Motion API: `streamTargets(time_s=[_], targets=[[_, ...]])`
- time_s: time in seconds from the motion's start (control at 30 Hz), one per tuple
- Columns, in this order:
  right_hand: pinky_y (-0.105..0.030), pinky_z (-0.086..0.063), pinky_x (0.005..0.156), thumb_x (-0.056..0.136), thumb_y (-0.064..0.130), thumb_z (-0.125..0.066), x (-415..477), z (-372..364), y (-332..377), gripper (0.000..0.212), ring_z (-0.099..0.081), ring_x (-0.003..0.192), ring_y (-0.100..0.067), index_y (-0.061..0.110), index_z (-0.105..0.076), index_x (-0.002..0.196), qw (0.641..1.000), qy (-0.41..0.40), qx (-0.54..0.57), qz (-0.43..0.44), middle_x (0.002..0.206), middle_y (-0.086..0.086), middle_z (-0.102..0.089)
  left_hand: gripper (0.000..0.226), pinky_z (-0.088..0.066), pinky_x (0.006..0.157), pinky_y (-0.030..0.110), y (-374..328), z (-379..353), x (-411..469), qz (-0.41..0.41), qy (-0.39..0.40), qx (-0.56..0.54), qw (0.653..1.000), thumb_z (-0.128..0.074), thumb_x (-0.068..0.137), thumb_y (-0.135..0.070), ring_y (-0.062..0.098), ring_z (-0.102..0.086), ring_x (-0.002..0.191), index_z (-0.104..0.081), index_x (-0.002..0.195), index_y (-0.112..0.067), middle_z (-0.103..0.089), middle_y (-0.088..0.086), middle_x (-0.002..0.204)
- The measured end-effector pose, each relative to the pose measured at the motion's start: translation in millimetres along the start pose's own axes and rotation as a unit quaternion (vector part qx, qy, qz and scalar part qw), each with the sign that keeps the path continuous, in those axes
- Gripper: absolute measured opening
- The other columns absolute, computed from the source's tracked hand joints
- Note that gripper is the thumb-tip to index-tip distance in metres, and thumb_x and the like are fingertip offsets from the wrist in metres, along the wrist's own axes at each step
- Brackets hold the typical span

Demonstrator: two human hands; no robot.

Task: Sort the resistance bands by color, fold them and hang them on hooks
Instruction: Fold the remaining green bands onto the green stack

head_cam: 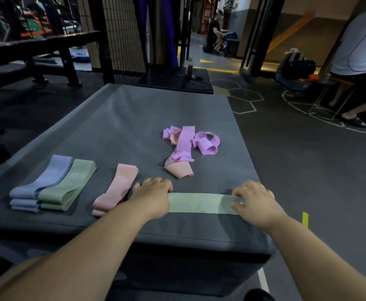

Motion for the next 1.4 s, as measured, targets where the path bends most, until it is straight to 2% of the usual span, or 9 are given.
streamTargets(time_s=[0.3, 0.47, 0.63, 0.73, 0.83, 1.0, 1.13, 1.27, 1.4], targets=[[-0.031, -0.030, 0.080, 0.091, 0.027, -0.061, -3.9, 9.0, 0.8, 0.003, -0.057, 0.099, -0.018, 0.029, -0.062, 0.094, 0.985, -0.161, 0.063, -0.001, 0.091, 0.015, -0.056, 0.020, -0.033, 0.095, 0.029, 11.1, 8.9, 5.7, 0.002, -0.087, -0.015, 0.996, -0.052, 0.095, -0.031, 0.018, -0.045, 0.118, -0.066, 0.109, -0.035, -0.052, -0.011, 0.124], [-0.035, -0.038, 0.077, 0.081, 0.008, -0.069, -4.0, 7.0, -2.1, 0.019, -0.057, 0.083, -0.023, 0.025, -0.061, 0.081, 0.968, -0.230, 0.101, 0.024, 0.082, 0.008, -0.057, 0.016, -0.048, 0.082, 0.035, 15.7, 14.3, 3.8, -0.010, -0.171, -0.117, 0.978, -0.054, 0.094, -0.027, 0.020, -0.059, 0.096, -0.068, 0.099, -0.032, -0.062, -0.010, 0.105], [-0.037, -0.043, 0.080, 0.072, 0.002, -0.068, -6.4, 0.7, 0.0, 0.026, -0.054, 0.083, -0.014, 0.027, -0.061, 0.076, 0.973, -0.180, 0.114, 0.086, 0.081, 0.017, -0.052, 0.024, -0.049, 0.087, 0.038, 16.9, 14.0, 1.0, -0.015, -0.206, -0.154, 0.966, -0.048, 0.092, -0.018, 0.021, -0.059, 0.103, -0.068, 0.104, -0.023, -0.062, -0.008, 0.114], [-0.035, -0.040, 0.082, 0.072, 0.023, -0.058, -9.0, -1.4, 3.0, 0.010, -0.052, 0.084, -0.007, 0.032, -0.058, 0.076, 0.983, -0.108, 0.083, 0.120, 0.078, 0.021, -0.052, 0.024, -0.049, 0.084, 0.039, 13.5, 13.6, -1.9, -0.026, -0.219, -0.156, 0.963, -0.046, 0.093, -0.021, 0.022, -0.060, 0.101, -0.069, 0.102, -0.019, -0.062, -0.007, 0.111], [-0.028, -0.028, 0.084, 0.069, 0.041, -0.046, -14.4, 1.0, 10.1, 0.026, -0.054, 0.092, -0.004, 0.031, -0.064, 0.085, 0.992, -0.042, 0.040, 0.112, 0.086, 0.018, -0.060, 0.016, -0.050, 0.073, 0.036, 12.2, 7.6, -1.5, -0.069, -0.241, -0.151, 0.956, -0.051, 0.092, -0.020, 0.024, -0.061, 0.089, -0.067, 0.090, -0.020, -0.061, -0.008, 0.099], [-0.028, -0.027, 0.088, 0.085, 0.042, -0.051, -17.1, 0.2, 21.5, 0.018, -0.054, 0.094, -0.003, 0.032, -0.066, 0.090, 0.996, -0.043, 0.012, 0.082, 0.091, 0.016, -0.061, 0.035, -0.044, 0.084, 0.025, 0.3, -3.8, -4.5, -0.125, -0.208, -0.184, 0.953, -0.050, 0.089, -0.002, 0.017, -0.056, 0.109, -0.065, 0.113, -0.021, -0.041, -0.012, 0.142], [-0.030, -0.025, 0.090, 0.096, 0.044, -0.045, -13.4, -1.2, 32.2, 0.028, -0.053, 0.094, -0.007, 0.028, -0.064, 0.084, 0.997, -0.061, 0.026, 0.043, 0.088, 0.012, -0.063, 0.066, -0.050, 0.081, 0.030, -14.5, -8.5, -8.0, -0.182, -0.246, -0.226, 0.925, -0.054, 0.084, 0.001, 0.014, -0.053, 0.107, -0.039, 0.136, -0.035, -0.026, -0.019, 0.143], [-0.033, -0.043, 0.086, 0.099, 0.050, -0.041, -8.5, 2.6, 46.3, 0.045, -0.060, 0.084, -0.016, 0.016, -0.066, 0.081, 0.981, -0.031, 0.189, -0.002, 0.078, 0.004, -0.066, 0.074, -0.052, 0.079, 0.025, -23.3, -14.1, -6.5, -0.214, -0.233, -0.270, 0.909, -0.060, 0.081, 0.001, -0.008, -0.051, 0.089, -0.038, 0.143, -0.033, -0.029, -0.028, 0.130], [-0.029, -0.050, 0.068, 0.096, 0.054, -0.047, -2.0, 7.4, 62.7, 0.045, -0.063, 0.068, -0.015, 0.018, -0.071, 0.084, 0.918, 0.002, 0.388, -0.079, 0.074, 0.003, -0.071, 0.082, -0.052, 0.077, 0.022, -29.2, -19.6, -4.6, -0.257, -0.219, -0.281, 0.898, -0.063, 0.079, 0.002, -0.001, -0.054, 0.086, -0.032, 0.138, -0.046, -0.028, -0.038, 0.124]])
Point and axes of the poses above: each hand's wrist, its own x-axis towards the middle knuckle, its own z-axis out of the back of the hand, y = z × x, the point moved 1 cm from there along x, towards the middle knuckle
